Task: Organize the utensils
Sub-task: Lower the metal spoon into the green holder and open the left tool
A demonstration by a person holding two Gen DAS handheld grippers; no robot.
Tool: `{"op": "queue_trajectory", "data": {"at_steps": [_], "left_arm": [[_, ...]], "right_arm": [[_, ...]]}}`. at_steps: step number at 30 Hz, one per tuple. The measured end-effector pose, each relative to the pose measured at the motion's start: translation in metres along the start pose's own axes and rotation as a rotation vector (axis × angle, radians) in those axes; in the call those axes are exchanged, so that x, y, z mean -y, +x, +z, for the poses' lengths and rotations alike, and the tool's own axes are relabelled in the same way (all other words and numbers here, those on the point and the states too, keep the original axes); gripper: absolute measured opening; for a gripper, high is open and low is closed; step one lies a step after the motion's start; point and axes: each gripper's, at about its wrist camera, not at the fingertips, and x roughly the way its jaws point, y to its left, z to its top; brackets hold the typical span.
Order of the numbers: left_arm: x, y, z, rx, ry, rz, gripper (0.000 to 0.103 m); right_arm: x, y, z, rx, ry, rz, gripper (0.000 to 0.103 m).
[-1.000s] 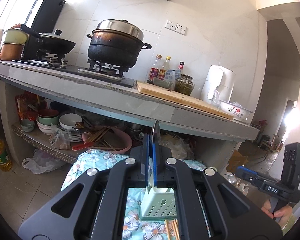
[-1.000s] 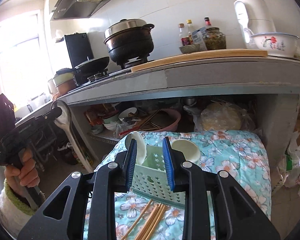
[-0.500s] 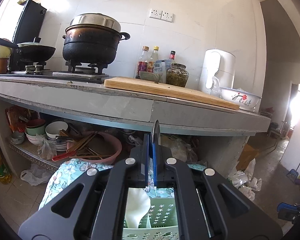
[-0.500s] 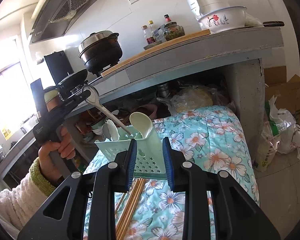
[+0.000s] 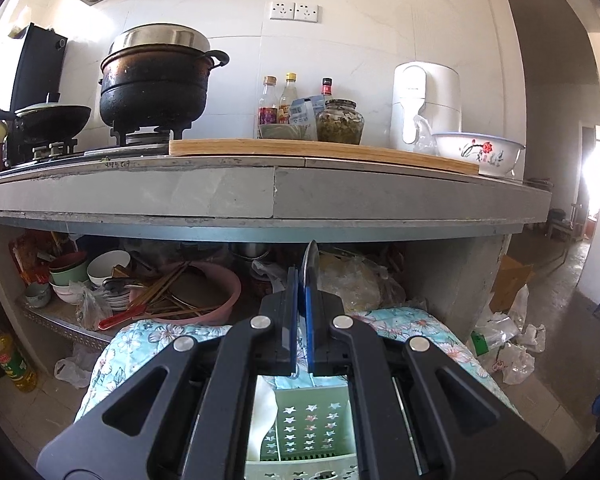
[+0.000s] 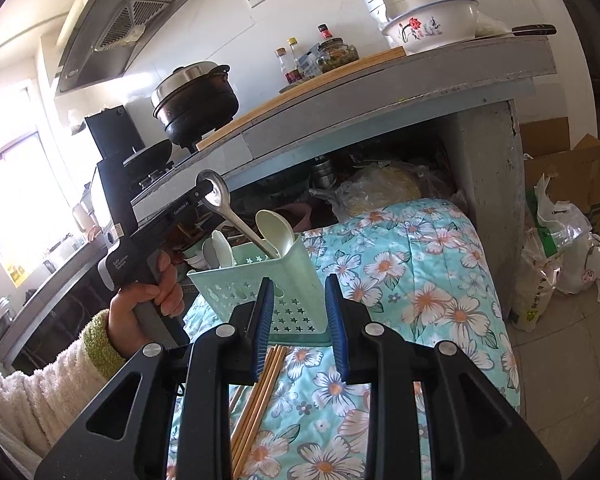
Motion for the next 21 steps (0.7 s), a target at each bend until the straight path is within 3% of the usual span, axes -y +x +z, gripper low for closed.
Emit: {"op": "queue_trajectory", "data": {"at_steps": [10, 21], "left_arm": [[0.019, 0.010, -0.021, -0.115, 0.081, -0.087, 0.002], [0.021, 0.009, -0.035, -0.174, 0.071, -0.183, 0.003]], "right_arm": [[0.000, 0.001, -0.002, -0.005, 0.004, 0.005, 0.027], [0.000, 0.001, -0.002, -0.006, 0.005, 0.008, 0.027]]}}
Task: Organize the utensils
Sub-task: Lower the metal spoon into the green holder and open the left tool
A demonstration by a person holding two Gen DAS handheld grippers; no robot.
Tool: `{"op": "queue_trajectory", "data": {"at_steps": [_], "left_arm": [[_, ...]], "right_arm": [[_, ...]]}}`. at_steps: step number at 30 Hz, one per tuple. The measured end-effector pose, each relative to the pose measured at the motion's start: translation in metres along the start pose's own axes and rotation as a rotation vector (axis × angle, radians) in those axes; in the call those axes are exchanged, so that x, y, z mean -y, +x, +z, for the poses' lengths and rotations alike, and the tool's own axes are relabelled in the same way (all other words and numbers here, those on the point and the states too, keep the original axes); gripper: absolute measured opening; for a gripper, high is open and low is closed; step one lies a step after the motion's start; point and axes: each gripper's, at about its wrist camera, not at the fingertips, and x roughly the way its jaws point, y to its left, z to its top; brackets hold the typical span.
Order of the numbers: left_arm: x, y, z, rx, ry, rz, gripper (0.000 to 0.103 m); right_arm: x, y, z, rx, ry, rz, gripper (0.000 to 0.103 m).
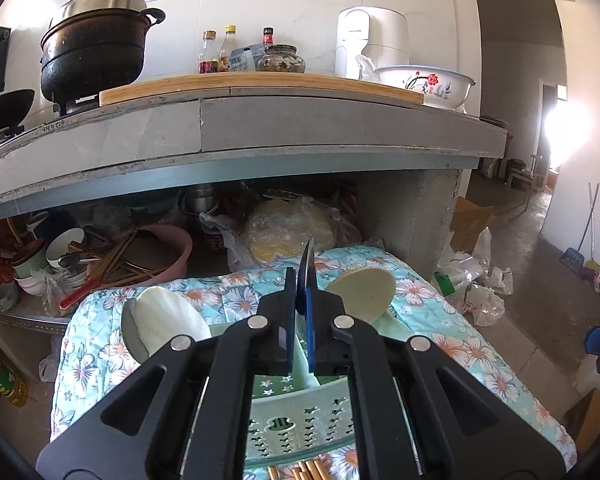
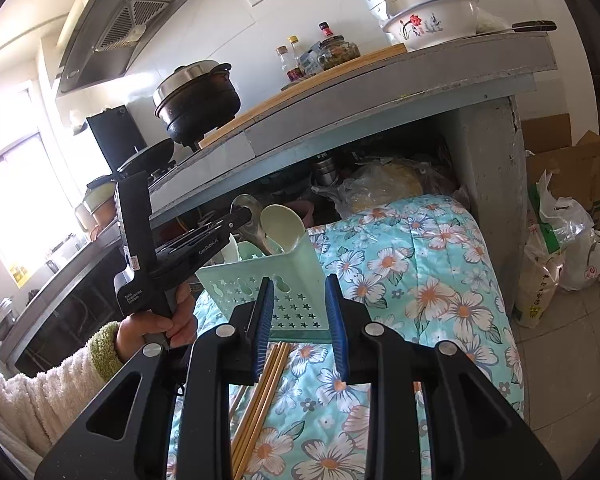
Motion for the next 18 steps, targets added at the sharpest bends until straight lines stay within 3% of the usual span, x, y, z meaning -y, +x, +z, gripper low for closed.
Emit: {"op": "queue_trajectory", "data": {"at_steps": [6, 18], "left_arm": [[-0.006, -0.007, -0.002, -0.014, 0.002, -0.051, 0.005], [0.013, -0.020, 0.013, 0.058, 0.203, 0.032, 0.003]], "right_arm": [[-0.001, -0.001, 0.000, 0.002, -0.001, 0.004, 0.027], [-0.001, 0.003, -0.003, -0.014, 0.005, 0.004, 0.027]]}}
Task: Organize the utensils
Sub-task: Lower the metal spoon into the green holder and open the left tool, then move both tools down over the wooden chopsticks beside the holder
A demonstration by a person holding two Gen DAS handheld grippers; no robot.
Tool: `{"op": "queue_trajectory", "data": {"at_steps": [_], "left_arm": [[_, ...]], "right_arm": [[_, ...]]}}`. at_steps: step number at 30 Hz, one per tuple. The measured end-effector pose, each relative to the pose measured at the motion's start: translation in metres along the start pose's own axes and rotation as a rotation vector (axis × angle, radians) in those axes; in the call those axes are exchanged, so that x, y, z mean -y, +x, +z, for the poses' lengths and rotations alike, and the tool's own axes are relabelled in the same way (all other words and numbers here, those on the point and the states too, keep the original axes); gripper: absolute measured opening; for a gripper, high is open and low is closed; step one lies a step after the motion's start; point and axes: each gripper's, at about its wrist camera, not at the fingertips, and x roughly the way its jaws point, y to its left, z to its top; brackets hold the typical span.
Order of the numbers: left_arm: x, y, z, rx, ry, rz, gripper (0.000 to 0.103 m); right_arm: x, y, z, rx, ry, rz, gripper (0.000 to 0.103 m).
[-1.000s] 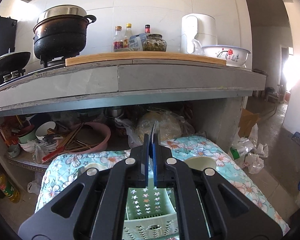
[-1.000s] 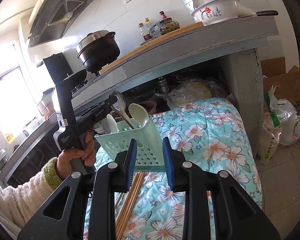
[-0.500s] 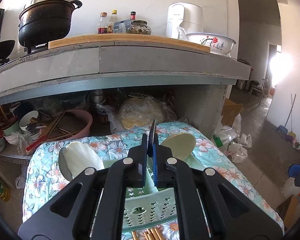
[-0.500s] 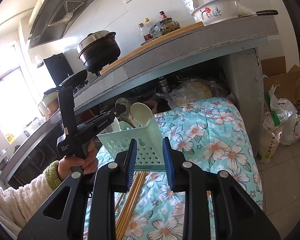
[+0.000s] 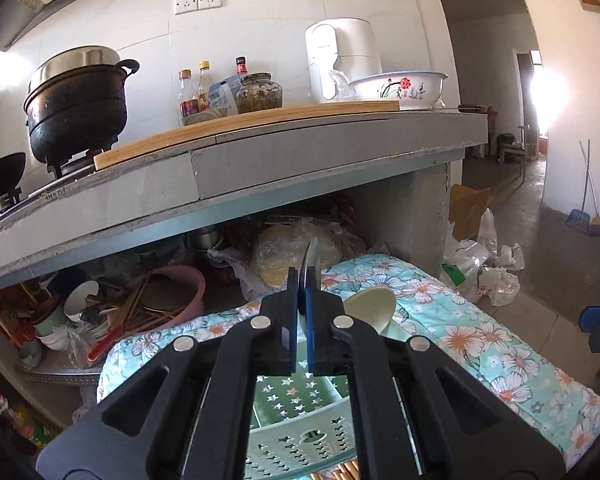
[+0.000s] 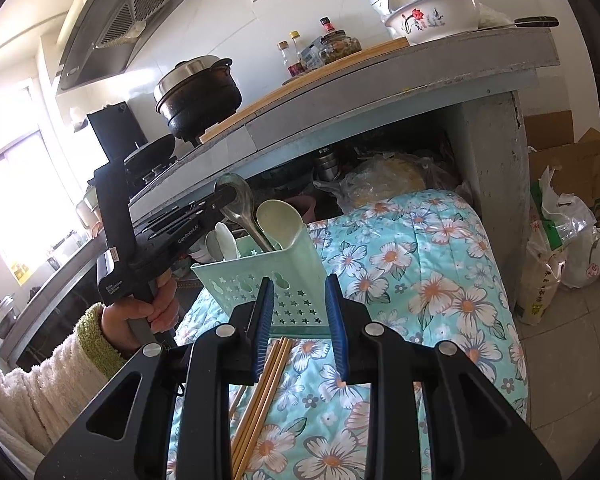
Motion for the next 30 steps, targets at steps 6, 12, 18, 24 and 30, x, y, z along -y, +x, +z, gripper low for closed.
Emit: {"op": "queue_trajectory", "data": {"at_steps": [6, 12, 18, 24, 30], "left_arm": [[0.007, 0.010, -0.004, -0.042, 0.034, 0.000, 0.003], [-0.001, 0.013, -0.007, -0.071, -0.043, -0.058, 0.004], [-0.013, 0.008, -0.006, -0.073, -0.080, -0.065, 0.004], [-0.013, 0.003, 0.001, -0.065, -0.048, -0.061, 0.003], [-0.009, 0.011, -0.009, -0.118, -0.054, -0.089, 0.004]], "right_arm": [[0.000, 0.002, -0.002, -0.008, 0.007, 0.005, 0.027], [-0.001, 0.003, -0.003, -0.008, 0.006, 0.005, 0.027], [-0.001, 0.002, -0.004, -0.006, 0.012, 0.009, 0.027], [-0.002, 0.004, -0.006, -0.013, 0.014, 0.014, 0.027], [-0.004, 0.004, -0.007, -0.012, 0.014, 0.018, 0.027]]}}
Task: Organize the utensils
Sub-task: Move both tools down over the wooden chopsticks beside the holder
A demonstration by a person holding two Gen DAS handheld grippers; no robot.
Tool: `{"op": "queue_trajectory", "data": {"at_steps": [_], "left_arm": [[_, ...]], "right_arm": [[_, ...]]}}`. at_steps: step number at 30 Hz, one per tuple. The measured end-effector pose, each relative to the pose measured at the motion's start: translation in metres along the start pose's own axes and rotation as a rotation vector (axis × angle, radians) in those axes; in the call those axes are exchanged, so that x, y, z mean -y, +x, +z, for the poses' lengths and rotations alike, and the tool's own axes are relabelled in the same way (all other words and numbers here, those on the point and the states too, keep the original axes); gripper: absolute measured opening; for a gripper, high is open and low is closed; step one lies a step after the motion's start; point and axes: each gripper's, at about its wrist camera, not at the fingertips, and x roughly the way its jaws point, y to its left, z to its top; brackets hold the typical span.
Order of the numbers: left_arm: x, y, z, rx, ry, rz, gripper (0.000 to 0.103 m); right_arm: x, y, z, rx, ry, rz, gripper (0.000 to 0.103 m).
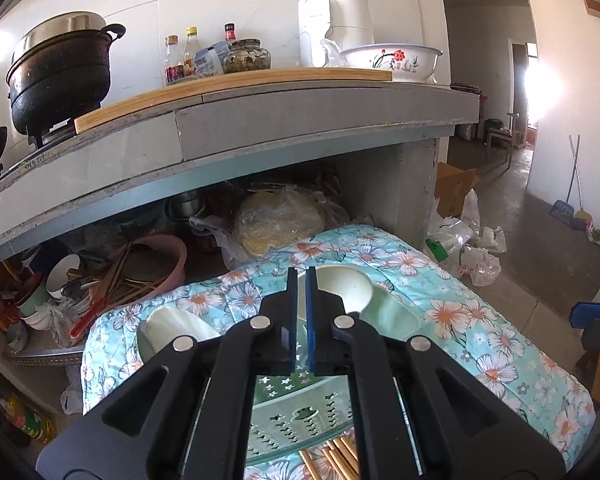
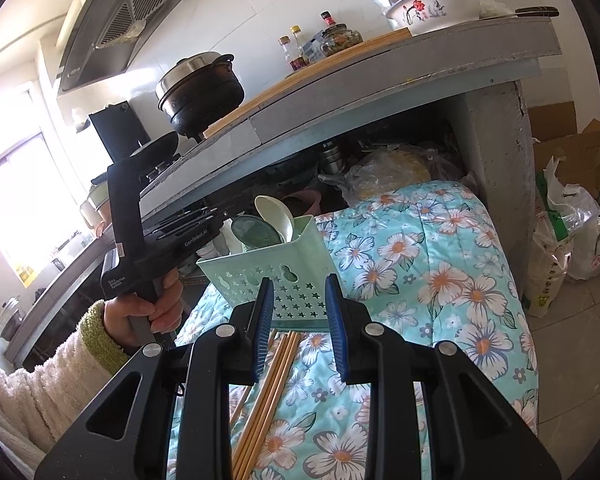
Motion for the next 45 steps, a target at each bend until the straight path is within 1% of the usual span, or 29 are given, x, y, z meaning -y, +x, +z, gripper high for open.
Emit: {"op": "queue_trajectory", "data": {"at_steps": [1, 4, 8, 14, 17, 20, 22, 23, 25, 27, 28, 29, 30, 31, 33, 35, 39, 41, 43, 45], "left_arm": [[-0.002, 0.001, -0.002, -0.007, -0.014, -0.006, 0.008], [-0.009, -0.001, -0.004, -0.003, -0.052, -0.026, 0.014], [-0.019, -0.009, -0.005, 0.012, -0.110, -0.051, 0.018], [-0.040, -0.029, -0.008, 0.040, -0.216, -0.088, 0.027], [-0.050, -0.046, -0.010, 0.068, -0.269, -0.097, 0.034], [-0.056, -0.064, -0.015, 0.090, -0.293, -0.092, 0.042], [-0.059, -0.078, -0.022, 0.096, -0.303, -0.081, 0.049], [-0.060, -0.083, -0.025, 0.094, -0.306, -0.079, 0.051], [-0.061, -0.095, -0.035, 0.079, -0.310, -0.075, 0.061], [-0.062, -0.105, -0.048, 0.051, -0.319, -0.076, 0.067], [-0.062, -0.108, -0.055, 0.035, -0.320, -0.080, 0.071], [-0.062, -0.111, -0.063, 0.012, -0.320, -0.079, 0.073], [-0.062, -0.112, -0.072, -0.019, -0.319, -0.069, 0.074], [-0.061, -0.113, -0.082, -0.054, -0.321, -0.057, 0.076], [-0.061, -0.109, -0.103, -0.130, -0.325, -0.022, 0.078], [-0.065, -0.104, -0.126, -0.203, -0.349, 0.012, 0.079], [-0.072, -0.079, -0.174, -0.393, -0.392, 0.107, 0.079], [-0.076, -0.069, -0.191, -0.455, -0.415, 0.139, 0.079], [-0.077, -0.061, -0.206, -0.507, -0.424, 0.164, 0.079], [-0.076, -0.055, -0.214, -0.539, -0.411, 0.176, 0.079]], "right_arm": [[0.000, 0.000, 0.000, 0.000, -0.001, -0.001, 0.027], [0.000, -0.001, 0.001, 0.000, -0.001, -0.003, 0.027], [0.002, -0.002, 0.000, 0.003, 0.009, -0.001, 0.027], [0.001, -0.001, -0.001, 0.001, 0.011, 0.005, 0.027], [0.000, -0.002, 0.000, 0.002, 0.009, 0.006, 0.027], [-0.002, -0.003, 0.000, 0.007, 0.007, 0.009, 0.031], [-0.004, -0.004, -0.001, 0.008, 0.001, 0.012, 0.032], [-0.005, -0.005, -0.001, 0.004, -0.003, 0.013, 0.034], [-0.009, -0.005, -0.003, -0.004, -0.014, 0.013, 0.039], [-0.012, -0.004, -0.004, -0.019, -0.024, 0.013, 0.047], [-0.015, -0.003, -0.006, -0.033, -0.034, 0.010, 0.049], [-0.017, -0.002, -0.008, -0.047, -0.044, 0.005, 0.055], [-0.019, 0.000, -0.010, -0.063, -0.055, -0.003, 0.062], [-0.021, 0.002, -0.013, -0.083, -0.067, -0.017, 0.065], [-0.025, 0.010, -0.022, -0.138, -0.085, -0.043, 0.076], [-0.025, 0.021, -0.032, -0.205, -0.092, -0.083, 0.081], [-0.015, 0.049, -0.058, -0.358, -0.074, -0.166, 0.083], [-0.008, 0.067, -0.072, -0.449, -0.057, -0.202, 0.083], [-0.001, 0.080, -0.082, -0.502, -0.050, -0.245, 0.083], [0.004, 0.089, -0.091, -0.543, -0.045, -0.263, 0.083]]}}
